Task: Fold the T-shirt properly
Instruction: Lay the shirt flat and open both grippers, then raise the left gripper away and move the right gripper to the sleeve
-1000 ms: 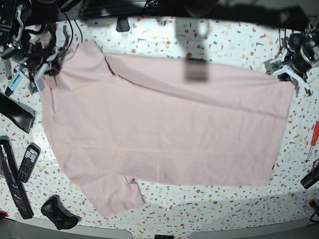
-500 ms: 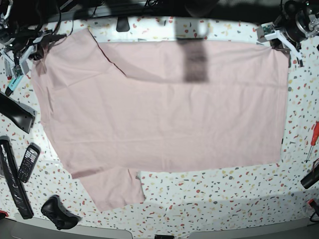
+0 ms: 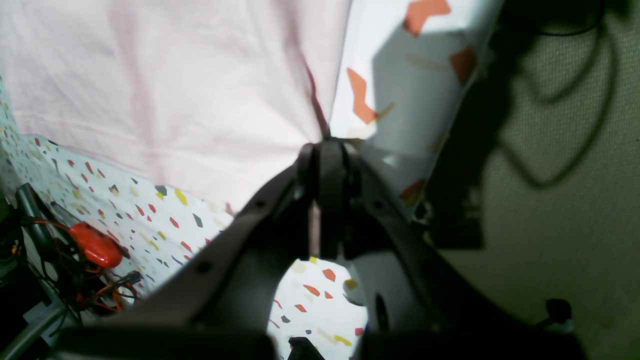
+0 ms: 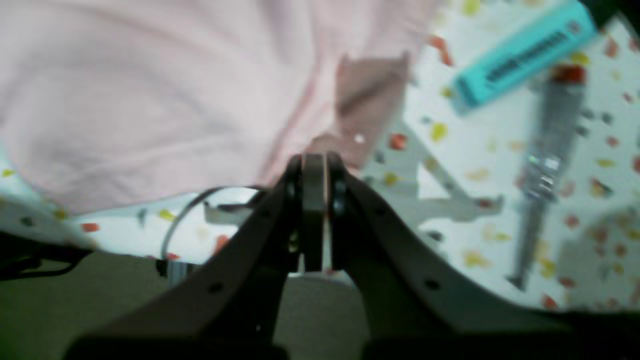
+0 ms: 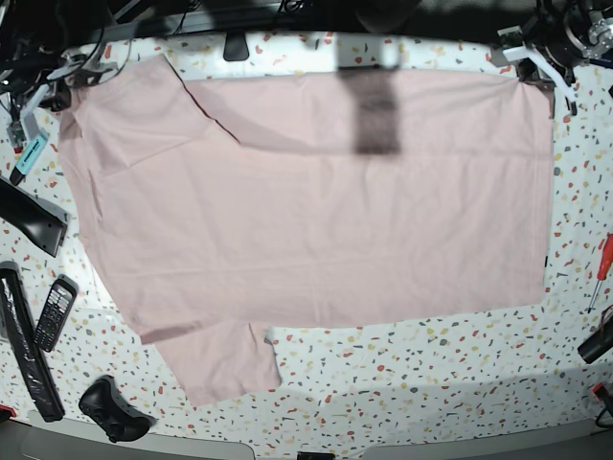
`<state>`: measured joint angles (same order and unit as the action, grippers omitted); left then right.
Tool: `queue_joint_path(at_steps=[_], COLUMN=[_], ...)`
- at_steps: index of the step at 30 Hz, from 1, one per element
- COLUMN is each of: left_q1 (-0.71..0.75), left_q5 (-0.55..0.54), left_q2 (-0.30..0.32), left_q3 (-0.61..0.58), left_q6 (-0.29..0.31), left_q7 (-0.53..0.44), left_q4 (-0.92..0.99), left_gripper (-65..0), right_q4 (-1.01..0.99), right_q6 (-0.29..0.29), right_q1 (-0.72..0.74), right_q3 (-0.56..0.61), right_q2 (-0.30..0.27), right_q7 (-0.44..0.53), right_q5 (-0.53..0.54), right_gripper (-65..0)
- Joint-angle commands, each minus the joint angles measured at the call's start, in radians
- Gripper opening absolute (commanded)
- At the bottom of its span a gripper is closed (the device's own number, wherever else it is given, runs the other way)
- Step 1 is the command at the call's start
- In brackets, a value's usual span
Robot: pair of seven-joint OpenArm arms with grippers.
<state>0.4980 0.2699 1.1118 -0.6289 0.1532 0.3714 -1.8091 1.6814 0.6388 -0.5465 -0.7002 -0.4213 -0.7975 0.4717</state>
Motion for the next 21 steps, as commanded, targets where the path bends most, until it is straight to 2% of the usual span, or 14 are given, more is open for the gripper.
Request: queue_joint_path(at_steps=[1, 3, 4, 5, 6, 7, 9, 11, 14, 21], left_q1=[0.006, 0.003, 0.000, -0.004, -0.006, -0.005, -0.005, -0.005, -0.005, -0.005], left_q5=[0.002, 0.002, 0.003, 0.002, 0.002, 0.002, -0.002, -0.002, -0.037, -0.258], left_q2=[0.022, 0.022, 0.022, 0.021, 0.022, 0.022, 0.021, 0.022, 0.021, 0.016], left_q3=[0.000, 0.002, 0.002, 0.002, 0.002, 0.010, 0.034, 0.073, 0.160, 0.440], left_q6=[0.006, 0.006, 0.006, 0.006, 0.006, 0.003, -0.004, -0.010, -0.011, -0.011], left_q7=[0.002, 0.003, 0.007, 0.016, 0.026, 0.031, 0.033, 0.033, 0.031, -0.006], left_q4=[-0.011, -0.011, -0.013, -0.017, -0.024, -0.034, -0.054, -0.072, -0.086, -0.088], left_gripper=[-65.0, -65.0, -59.9, -51.2, -43.8, -39.5, -38.3, -38.3, -38.3, -38.3], right_q4=[0.017, 0.018, 0.021, 0.027, 0.034, 0.043, 0.060, 0.070, 0.072, 0.072], right_q6=[0.019, 0.021, 0.021, 0.021, 0.021, 0.021, 0.021, 0.021, 0.021, 0.021], right_q1=[-0.003, -0.002, -0.002, -0.002, -0.002, -0.002, -0.002, -0.001, 0.014, 0.121], right_q3=[-0.025, -0.060, -0.076, -0.090, -0.100, -0.106, -0.108, -0.107, -0.107, -0.107], right_q2=[-0.019, -0.019, -0.020, -0.020, -0.023, -0.025, -0.032, -0.039, -0.044, -0.044], right_q7=[0.011, 0.011, 0.010, 0.004, -0.005, -0.016, -0.029, -0.032, -0.032, -0.074], right_q5=[0.024, 0.093, 0.133, 0.164, 0.187, 0.200, 0.213, 0.214, 0.214, 0.214], right_gripper=[-65.0, -65.0, -65.0, -64.9, -62.0, -58.4, -52.1, -49.3, -49.3, -49.3])
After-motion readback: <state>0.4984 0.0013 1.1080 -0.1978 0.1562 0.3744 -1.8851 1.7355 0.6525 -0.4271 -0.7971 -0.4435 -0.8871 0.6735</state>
